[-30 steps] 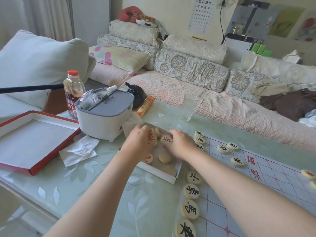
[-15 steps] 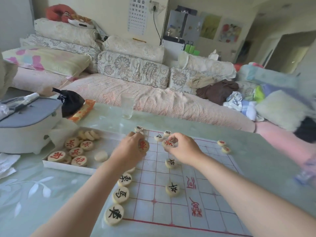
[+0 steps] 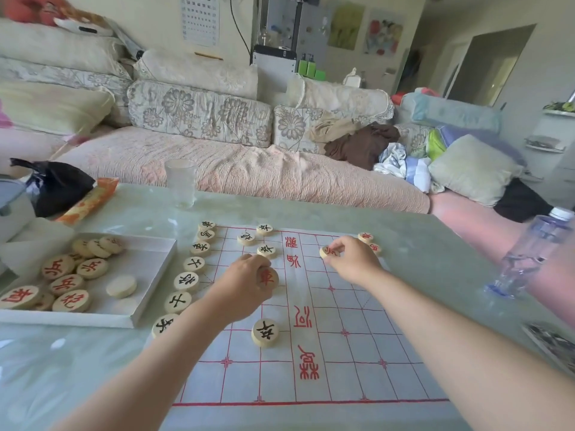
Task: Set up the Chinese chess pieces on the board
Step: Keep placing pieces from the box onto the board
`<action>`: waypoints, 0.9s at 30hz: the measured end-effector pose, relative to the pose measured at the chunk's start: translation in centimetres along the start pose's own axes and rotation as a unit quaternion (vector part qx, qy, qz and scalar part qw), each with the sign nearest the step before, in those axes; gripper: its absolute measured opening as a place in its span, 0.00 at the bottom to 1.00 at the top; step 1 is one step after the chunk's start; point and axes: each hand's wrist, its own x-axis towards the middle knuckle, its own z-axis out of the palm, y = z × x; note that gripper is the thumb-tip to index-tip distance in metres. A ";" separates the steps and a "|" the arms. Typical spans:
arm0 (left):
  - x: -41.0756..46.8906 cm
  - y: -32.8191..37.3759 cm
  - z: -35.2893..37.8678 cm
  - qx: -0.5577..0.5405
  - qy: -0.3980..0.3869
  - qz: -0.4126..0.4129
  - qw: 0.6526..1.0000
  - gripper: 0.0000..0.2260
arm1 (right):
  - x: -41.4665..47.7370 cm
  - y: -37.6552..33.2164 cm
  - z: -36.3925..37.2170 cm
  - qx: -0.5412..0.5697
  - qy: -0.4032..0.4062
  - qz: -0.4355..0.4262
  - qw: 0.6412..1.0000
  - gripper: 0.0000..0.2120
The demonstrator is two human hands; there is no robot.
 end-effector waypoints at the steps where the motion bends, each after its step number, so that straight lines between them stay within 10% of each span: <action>1: 0.4 -0.2 0.0 -0.004 0.001 -0.004 1.000 0.22 | 1.0 -0.2 0.2 -0.008 0.003 -0.001 1.000 0.14; 21: 3.6 -3.2 -0.3 -0.041 0.040 -0.033 0.998 0.21 | 11.2 -2.0 5.0 -0.176 0.011 0.014 0.984 0.16; 27: 2.9 -2.6 -0.3 -0.052 0.037 -0.030 0.998 0.22 | 7.6 -4.1 4.4 -0.022 -0.012 -0.062 0.998 0.08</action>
